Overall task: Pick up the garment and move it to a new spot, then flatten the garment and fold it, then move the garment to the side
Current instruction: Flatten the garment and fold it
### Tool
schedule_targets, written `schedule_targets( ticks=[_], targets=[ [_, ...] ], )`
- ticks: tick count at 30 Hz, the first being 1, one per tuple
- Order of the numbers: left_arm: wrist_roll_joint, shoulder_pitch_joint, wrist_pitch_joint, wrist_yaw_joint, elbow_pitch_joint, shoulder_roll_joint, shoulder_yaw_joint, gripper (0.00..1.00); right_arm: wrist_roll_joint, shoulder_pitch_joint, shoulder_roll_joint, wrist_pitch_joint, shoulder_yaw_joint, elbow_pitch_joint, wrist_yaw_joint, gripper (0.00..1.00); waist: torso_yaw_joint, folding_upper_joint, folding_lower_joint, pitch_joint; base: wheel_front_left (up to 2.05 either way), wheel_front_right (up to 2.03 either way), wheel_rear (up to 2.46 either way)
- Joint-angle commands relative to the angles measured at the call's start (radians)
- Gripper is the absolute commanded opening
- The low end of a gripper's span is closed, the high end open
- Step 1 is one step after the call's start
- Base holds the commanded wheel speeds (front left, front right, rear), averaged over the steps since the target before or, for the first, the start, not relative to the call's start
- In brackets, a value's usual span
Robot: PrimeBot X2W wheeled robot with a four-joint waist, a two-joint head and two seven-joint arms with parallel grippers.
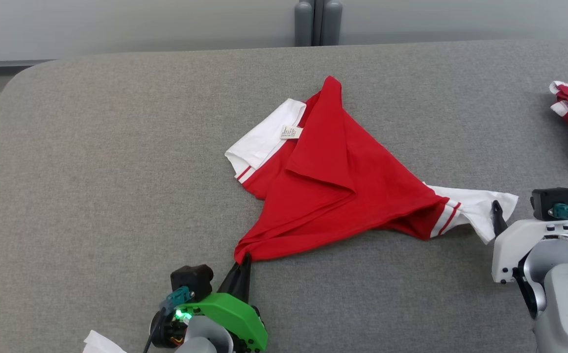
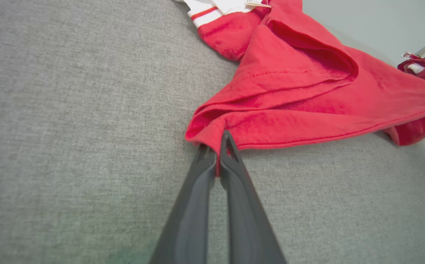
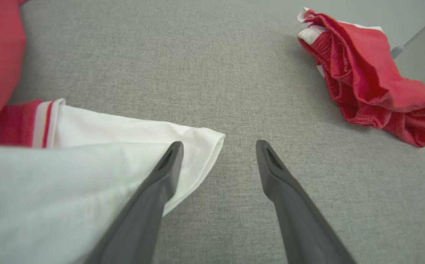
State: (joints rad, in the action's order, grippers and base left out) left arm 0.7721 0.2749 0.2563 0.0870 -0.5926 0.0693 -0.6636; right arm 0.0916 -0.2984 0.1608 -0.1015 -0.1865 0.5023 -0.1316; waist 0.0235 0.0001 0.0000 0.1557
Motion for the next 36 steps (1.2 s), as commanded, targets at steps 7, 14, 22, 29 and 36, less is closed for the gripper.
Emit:
schedule_targets(
  ticks=[7,14,22,29,36],
  targets=[
    [-0.017,0.012,0.006,0.006,0.031,0.003,0.006,0.0,-0.106,-0.059,0.067,-0.097,0.109,0.104,0.002,0.9,0.01,-0.0001,0.0,0.017,0.0,0.0,0.0],
    [-0.026,0.012,0.008,0.011,0.052,0.011,0.009,0.0,-0.185,-0.063,0.095,-0.139,0.187,0.174,0.002,0.25,0.008,-0.0001,0.0,0.016,0.0,0.0,0.0],
    [-0.036,0.014,0.008,0.016,0.079,0.02,0.024,0.0,-0.22,-0.064,0.095,-0.07,0.194,0.169,0.002,0.0,-0.007,-0.0001,0.0,-0.001,0.0,0.0,0.0],
    [-0.046,0.037,0.01,0.005,0.181,0.038,0.085,0.0,-0.329,-0.074,0.06,0.057,0.154,0.079,0.002,0.0,-0.023,-0.0001,0.0,-0.051,0.0,0.0,0.0],
    [-0.033,0.053,0.009,-0.001,0.378,0.08,0.175,0.0,-0.446,-0.023,0.077,0.114,0.166,-0.153,0.002,0.0,-0.047,-0.0001,0.0,-0.138,0.0,0.0,0.0]
  ],
)
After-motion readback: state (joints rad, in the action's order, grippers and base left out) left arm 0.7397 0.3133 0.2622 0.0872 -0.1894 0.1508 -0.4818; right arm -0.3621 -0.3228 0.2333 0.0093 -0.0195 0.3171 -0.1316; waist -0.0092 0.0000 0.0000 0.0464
